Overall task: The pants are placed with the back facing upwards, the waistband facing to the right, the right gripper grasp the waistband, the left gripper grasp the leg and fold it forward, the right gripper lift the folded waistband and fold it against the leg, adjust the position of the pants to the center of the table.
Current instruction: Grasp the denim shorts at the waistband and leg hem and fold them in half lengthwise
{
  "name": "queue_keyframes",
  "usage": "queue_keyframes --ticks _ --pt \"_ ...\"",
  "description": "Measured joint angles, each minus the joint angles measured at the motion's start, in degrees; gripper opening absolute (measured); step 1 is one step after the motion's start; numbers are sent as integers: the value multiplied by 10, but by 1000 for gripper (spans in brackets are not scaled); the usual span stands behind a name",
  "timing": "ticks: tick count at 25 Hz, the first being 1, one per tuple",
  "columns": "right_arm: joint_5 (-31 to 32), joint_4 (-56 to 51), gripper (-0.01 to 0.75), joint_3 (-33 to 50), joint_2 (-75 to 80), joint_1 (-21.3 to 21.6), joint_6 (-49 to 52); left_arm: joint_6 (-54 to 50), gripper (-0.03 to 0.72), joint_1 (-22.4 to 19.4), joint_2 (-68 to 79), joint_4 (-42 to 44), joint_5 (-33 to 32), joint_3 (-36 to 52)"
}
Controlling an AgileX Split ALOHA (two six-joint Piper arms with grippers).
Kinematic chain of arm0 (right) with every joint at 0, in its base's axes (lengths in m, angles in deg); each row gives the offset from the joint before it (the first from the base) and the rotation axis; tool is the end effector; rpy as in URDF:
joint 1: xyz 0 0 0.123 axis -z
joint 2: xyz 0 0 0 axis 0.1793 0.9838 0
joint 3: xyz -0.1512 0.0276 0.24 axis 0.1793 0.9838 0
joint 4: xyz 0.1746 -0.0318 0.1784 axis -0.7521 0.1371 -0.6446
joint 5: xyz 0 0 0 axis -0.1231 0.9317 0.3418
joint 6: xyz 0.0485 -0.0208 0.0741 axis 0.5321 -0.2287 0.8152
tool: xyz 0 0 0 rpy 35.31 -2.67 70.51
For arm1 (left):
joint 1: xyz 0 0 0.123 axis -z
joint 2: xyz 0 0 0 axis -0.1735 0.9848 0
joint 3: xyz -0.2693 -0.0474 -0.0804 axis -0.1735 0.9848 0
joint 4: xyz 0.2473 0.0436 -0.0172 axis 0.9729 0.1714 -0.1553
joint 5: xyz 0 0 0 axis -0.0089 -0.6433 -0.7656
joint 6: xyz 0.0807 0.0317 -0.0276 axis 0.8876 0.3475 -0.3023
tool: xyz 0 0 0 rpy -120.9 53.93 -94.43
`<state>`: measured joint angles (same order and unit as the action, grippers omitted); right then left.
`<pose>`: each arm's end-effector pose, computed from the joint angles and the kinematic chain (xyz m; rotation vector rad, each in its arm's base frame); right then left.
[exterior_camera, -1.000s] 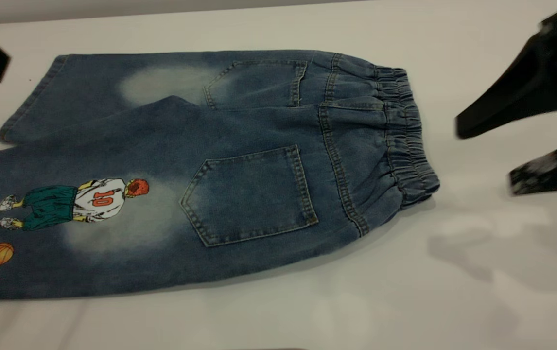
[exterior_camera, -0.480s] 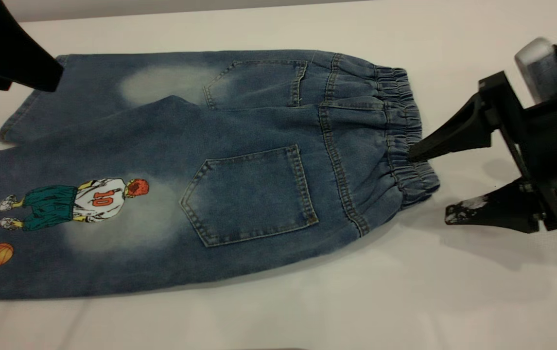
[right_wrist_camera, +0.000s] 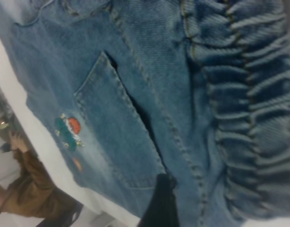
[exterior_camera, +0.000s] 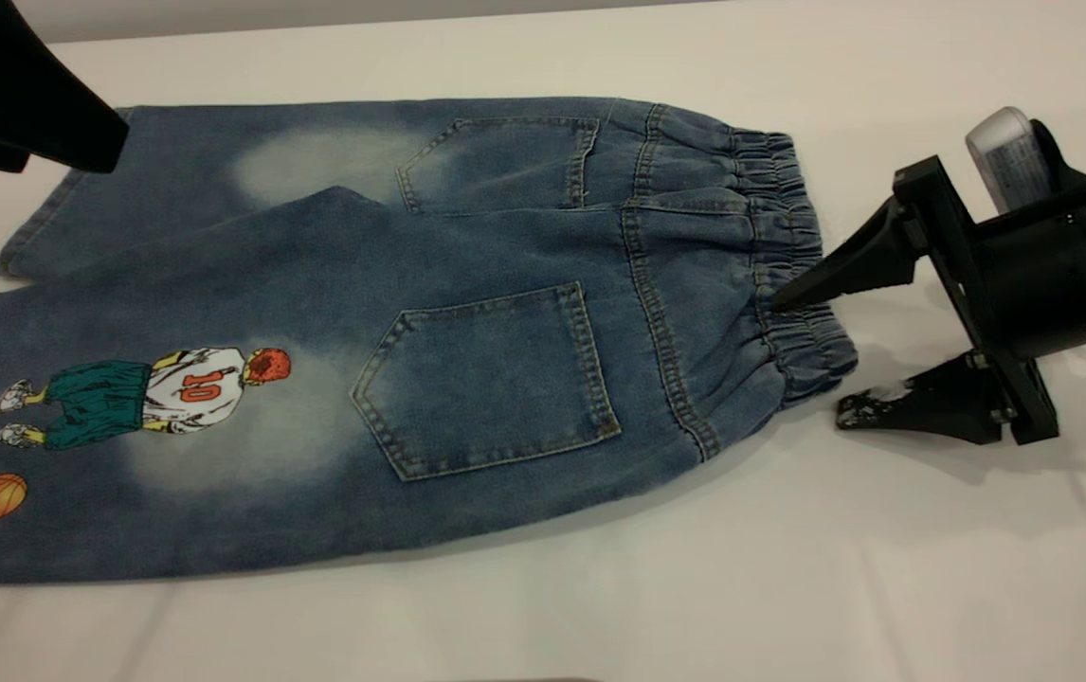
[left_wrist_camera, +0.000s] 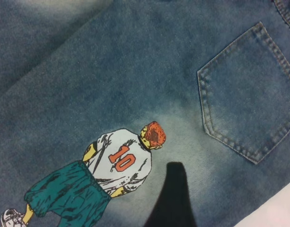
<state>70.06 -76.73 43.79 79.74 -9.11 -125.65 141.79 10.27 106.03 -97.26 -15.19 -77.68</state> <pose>0.2838 0.0650 0.0184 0.8077 2.6365 1.4339 0.2554 -0.0335 0.2012 0.4399 2.4942 -0.3753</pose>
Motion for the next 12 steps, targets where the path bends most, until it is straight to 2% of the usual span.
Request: queue_keyframes --ticks 12 --pt "50 -5 562 -41 49 -1 16 0 580 0 0 0 0 -1"
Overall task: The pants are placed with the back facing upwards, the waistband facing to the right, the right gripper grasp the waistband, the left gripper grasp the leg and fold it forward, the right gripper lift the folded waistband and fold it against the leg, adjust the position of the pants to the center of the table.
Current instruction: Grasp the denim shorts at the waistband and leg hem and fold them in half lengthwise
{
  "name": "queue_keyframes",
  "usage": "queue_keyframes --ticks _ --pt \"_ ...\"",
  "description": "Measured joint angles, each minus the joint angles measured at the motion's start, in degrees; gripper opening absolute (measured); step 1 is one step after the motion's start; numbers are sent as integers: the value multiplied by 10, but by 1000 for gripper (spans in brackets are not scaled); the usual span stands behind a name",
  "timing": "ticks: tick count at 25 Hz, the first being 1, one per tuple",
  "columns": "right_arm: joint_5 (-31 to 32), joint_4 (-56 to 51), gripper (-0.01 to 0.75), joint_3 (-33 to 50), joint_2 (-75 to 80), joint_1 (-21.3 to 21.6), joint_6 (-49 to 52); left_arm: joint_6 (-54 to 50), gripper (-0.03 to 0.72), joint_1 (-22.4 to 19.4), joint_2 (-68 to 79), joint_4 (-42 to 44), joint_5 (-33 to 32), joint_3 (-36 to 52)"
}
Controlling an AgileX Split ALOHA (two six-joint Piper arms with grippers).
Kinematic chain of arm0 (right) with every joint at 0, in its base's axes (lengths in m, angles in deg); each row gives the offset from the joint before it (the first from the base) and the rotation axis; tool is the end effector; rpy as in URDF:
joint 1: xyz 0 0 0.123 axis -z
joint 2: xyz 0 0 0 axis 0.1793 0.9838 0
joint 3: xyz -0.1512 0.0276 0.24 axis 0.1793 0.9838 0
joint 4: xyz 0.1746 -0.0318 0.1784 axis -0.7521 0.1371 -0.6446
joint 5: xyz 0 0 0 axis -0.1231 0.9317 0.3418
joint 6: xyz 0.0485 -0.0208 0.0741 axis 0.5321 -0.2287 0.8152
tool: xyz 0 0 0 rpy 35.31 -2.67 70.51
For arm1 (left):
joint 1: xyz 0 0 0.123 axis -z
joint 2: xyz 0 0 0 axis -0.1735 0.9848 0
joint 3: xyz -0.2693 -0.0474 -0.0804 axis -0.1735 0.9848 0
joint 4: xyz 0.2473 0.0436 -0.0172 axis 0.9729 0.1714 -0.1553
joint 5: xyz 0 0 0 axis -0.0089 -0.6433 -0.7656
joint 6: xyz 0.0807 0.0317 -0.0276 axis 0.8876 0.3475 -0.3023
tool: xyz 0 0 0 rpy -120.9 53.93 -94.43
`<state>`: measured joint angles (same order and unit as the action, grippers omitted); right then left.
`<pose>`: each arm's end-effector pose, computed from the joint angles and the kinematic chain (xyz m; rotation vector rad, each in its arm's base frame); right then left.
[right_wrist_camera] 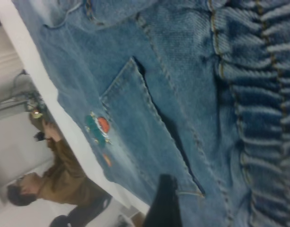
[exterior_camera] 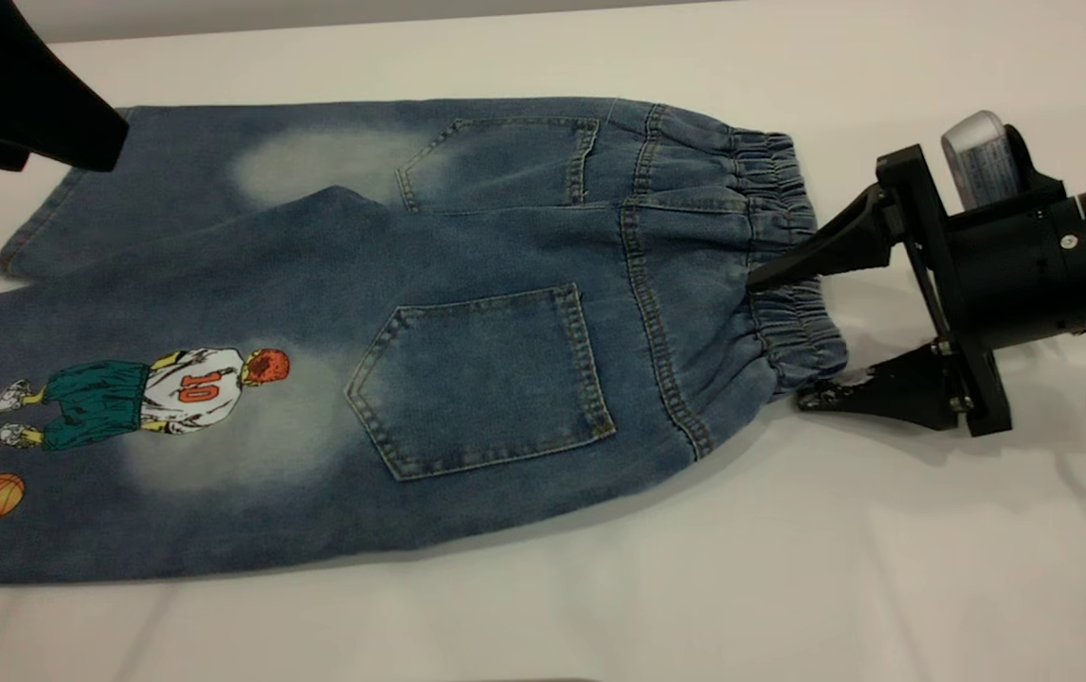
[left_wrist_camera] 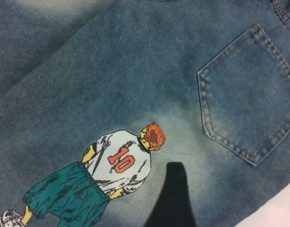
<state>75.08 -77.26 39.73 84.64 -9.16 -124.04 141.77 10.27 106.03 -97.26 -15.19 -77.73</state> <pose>0.2963 0.0692 0.0055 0.8466 2.5859 1.5635 0.2556 -0.0335 0.2014 0.4396 2.4935 -0.3751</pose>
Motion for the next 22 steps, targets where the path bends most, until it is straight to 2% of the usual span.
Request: queue_keyframes --ticks 4,6,9,11,14,17,22 --pt "-6 -4 445 -3 5 0 -9 0 580 0 0 0 0 0" --pt "-13 -4 346 -3 6 0 -11 0 580 0 0 0 0 0" --pt "-18 -6 152 -3 6 0 -11 0 580 0 0 0 2 0" --pt "-15 -7 64 -3 6 0 -11 0 580 0 0 0 2 0" --pt "-8 -7 38 -3 6 0 -21 -5 580 0 0 24 1 -1" --pt "11 -7 38 -3 9 8 -36 -42 580 0 0 91 -9 -1" --pt "59 -6 38 -3 9 43 -41 -159 575 0 0 302 -55 0"
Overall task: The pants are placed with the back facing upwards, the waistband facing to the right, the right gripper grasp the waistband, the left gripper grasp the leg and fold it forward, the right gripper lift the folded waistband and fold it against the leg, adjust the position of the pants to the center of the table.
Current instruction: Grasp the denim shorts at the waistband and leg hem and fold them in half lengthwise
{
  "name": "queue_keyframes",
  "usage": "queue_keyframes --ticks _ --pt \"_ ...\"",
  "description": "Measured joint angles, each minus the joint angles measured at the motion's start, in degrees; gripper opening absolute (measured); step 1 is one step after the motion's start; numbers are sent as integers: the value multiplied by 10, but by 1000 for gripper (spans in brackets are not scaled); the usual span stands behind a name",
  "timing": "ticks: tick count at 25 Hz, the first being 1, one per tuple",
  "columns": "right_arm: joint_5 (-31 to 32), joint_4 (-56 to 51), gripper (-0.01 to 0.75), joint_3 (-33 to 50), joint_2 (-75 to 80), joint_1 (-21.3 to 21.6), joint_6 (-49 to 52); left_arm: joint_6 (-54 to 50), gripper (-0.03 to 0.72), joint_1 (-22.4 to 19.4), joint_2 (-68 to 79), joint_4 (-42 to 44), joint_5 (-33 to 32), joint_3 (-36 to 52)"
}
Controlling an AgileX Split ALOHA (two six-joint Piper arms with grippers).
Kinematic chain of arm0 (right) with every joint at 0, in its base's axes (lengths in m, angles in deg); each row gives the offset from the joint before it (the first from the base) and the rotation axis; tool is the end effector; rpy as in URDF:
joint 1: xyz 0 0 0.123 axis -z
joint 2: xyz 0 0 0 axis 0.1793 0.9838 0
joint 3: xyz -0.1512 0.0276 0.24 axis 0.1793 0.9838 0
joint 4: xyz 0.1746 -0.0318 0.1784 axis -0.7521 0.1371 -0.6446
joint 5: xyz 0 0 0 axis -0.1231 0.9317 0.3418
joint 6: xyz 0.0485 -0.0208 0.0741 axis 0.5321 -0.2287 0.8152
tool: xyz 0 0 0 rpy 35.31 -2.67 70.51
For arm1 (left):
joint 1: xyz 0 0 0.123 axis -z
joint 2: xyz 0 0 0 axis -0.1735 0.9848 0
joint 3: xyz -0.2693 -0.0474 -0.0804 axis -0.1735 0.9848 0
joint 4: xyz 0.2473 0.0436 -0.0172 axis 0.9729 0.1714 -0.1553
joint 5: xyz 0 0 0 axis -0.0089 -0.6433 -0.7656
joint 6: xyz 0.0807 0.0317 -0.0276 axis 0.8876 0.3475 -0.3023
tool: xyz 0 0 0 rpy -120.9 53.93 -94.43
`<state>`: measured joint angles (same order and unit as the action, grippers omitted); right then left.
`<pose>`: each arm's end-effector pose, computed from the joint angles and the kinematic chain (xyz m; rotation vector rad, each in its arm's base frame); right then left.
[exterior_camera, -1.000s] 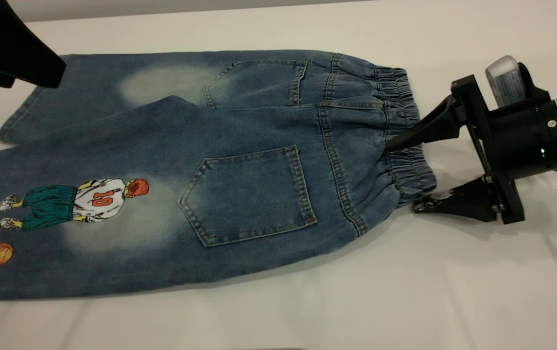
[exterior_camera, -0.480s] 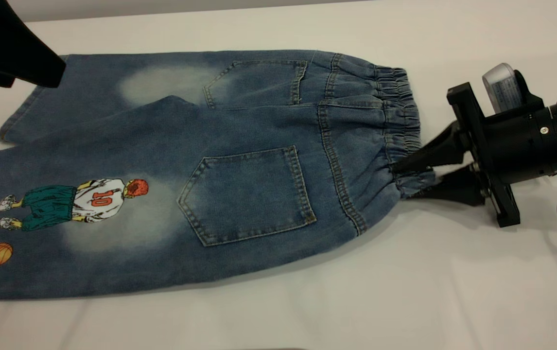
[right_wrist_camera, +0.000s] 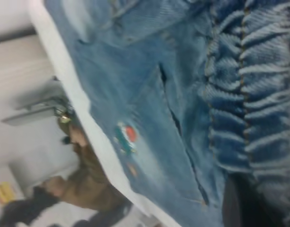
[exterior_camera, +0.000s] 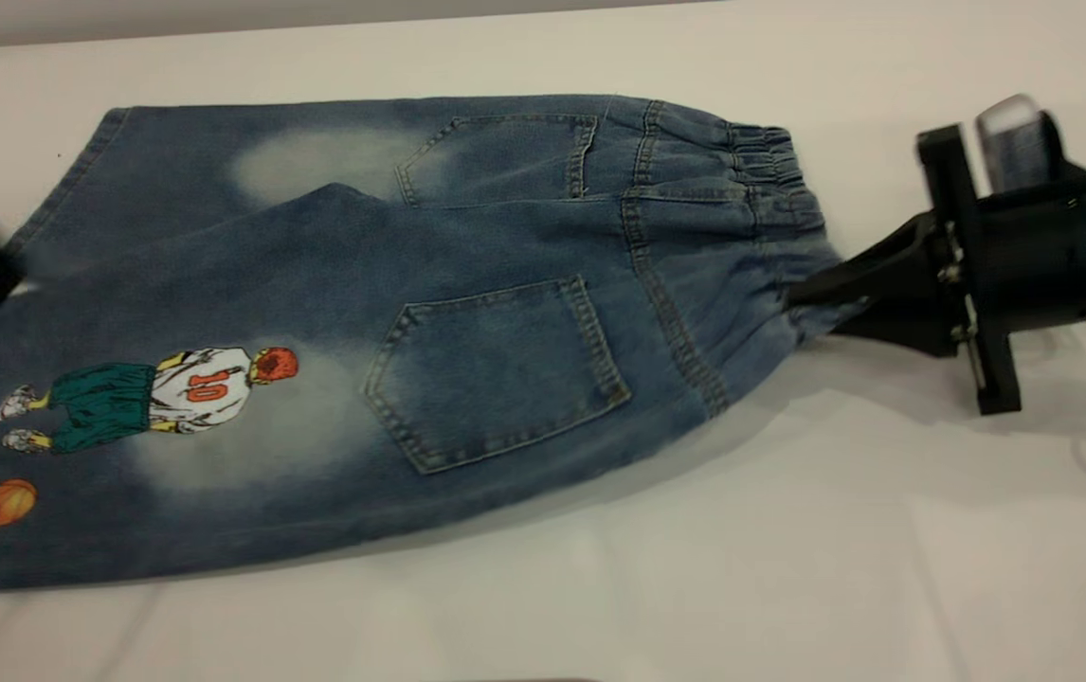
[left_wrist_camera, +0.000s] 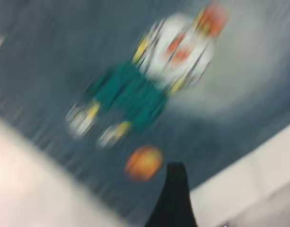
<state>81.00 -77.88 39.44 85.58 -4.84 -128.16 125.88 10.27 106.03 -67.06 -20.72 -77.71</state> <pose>0.3018 0.0508 0.0094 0.8221 2.4506 1.6597 0.2403 -0.0157 0.1888 0.6912 2.6926 -0.1095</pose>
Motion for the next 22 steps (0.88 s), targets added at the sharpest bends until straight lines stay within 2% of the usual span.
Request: queue_keyframes --ticks 3,7,13,17,22 --pt "6 -1 38 0 0 10 0 -68 563 0 1 102 -6 14" --pt "7 -1 38 0 0 10 -4 -82 559 0 19 138 1 50" --pt "7 -1 38 -2 0 10 -7 -11 557 0 62 151 96 120" --pt "7 -1 38 -2 0 11 -8 -5 557 0 96 155 181 131" --pt "7 -1 38 -2 0 11 -8 -5 557 0 165 157 226 132"
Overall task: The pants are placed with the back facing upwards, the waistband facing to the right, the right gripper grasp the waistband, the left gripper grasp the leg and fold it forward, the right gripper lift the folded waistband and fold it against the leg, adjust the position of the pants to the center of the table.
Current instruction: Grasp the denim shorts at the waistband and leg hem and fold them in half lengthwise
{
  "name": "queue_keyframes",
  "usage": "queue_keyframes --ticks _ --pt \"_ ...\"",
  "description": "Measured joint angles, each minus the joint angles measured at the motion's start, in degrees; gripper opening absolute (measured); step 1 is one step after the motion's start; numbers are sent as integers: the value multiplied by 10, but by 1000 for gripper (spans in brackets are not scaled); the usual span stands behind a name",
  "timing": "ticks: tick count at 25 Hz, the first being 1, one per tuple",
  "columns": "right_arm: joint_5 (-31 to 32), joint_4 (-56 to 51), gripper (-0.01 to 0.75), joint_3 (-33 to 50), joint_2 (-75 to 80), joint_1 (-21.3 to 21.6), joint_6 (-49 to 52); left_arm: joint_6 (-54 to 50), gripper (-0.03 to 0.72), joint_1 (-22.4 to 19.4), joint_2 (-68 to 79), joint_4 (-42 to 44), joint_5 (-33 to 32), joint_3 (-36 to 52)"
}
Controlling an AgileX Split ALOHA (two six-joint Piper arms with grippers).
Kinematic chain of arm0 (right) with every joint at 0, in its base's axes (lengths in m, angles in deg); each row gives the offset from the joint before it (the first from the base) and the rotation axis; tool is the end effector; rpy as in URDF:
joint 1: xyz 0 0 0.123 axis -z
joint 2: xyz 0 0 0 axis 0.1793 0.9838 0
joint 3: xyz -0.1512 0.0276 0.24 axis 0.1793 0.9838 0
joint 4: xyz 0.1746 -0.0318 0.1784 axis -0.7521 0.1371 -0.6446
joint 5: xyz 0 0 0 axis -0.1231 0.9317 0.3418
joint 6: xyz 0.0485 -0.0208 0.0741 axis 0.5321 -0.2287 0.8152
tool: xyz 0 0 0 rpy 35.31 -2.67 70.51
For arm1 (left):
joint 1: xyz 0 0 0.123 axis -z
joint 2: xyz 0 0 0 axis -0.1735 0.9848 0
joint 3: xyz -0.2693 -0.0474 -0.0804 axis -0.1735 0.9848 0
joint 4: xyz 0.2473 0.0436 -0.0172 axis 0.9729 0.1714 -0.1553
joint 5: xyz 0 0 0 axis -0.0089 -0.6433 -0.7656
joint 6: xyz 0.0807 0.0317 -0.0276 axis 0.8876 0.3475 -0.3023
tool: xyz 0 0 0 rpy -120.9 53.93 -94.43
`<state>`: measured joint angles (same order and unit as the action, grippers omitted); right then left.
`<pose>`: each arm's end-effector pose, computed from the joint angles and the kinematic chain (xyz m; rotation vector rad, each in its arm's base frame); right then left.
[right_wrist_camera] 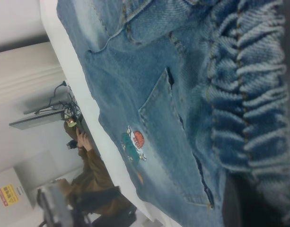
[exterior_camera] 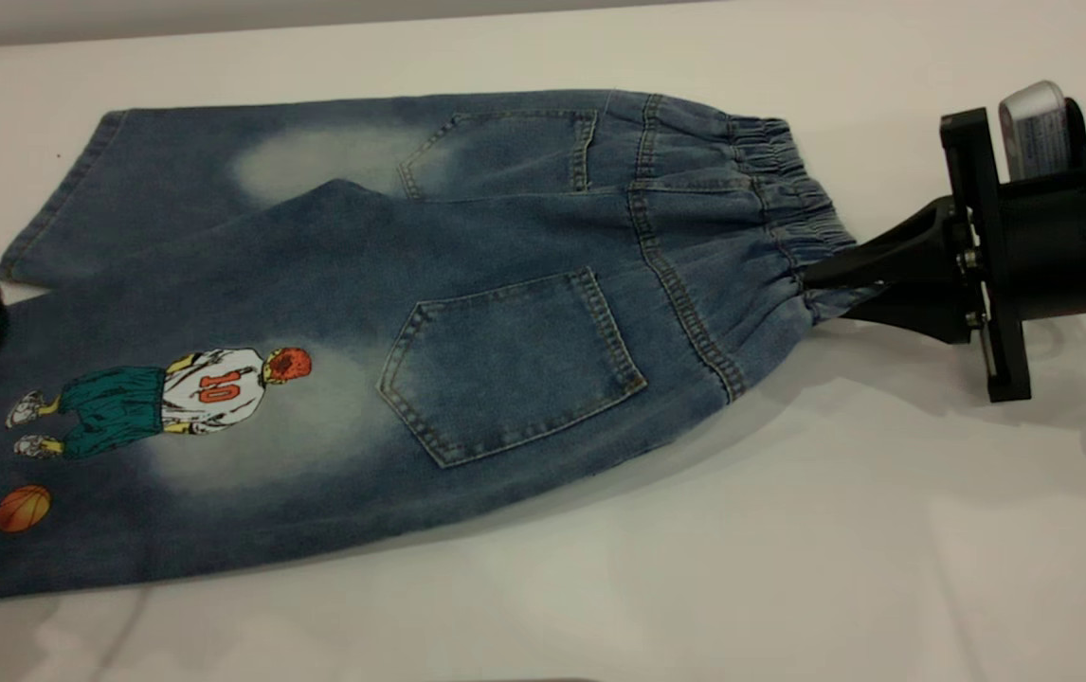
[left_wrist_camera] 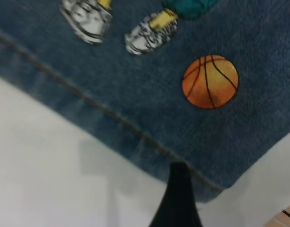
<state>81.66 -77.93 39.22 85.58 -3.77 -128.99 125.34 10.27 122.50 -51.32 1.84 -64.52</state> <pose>0.3039 0.0454 0.0106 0.8158 2.4239 1.6627 0.2147 -0.0012 0.0854 1.0050 2.7850 0.0918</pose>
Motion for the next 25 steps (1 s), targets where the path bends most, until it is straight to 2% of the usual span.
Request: queue_keyframes --ticks 8,13,16,20,21,25 --pt "0 0 38 0 0 0 -1 0 557 0 70 5 72 0" --pt "0 0 39 0 0 0 -2 0 556 0 90 5 83 -2" --pt "0 0 39 0 0 0 -3 0 526 0 96 5 88 -3" --pt "0 0 40 -1 0 0 -6 0 372 -1 101 9 102 -4" --pt "0 0 41 -1 0 0 -6 1 301 -2 103 9 107 -5" --pt "0 0 41 -1 0 0 -12 2 95 -2 104 9 114 -6"
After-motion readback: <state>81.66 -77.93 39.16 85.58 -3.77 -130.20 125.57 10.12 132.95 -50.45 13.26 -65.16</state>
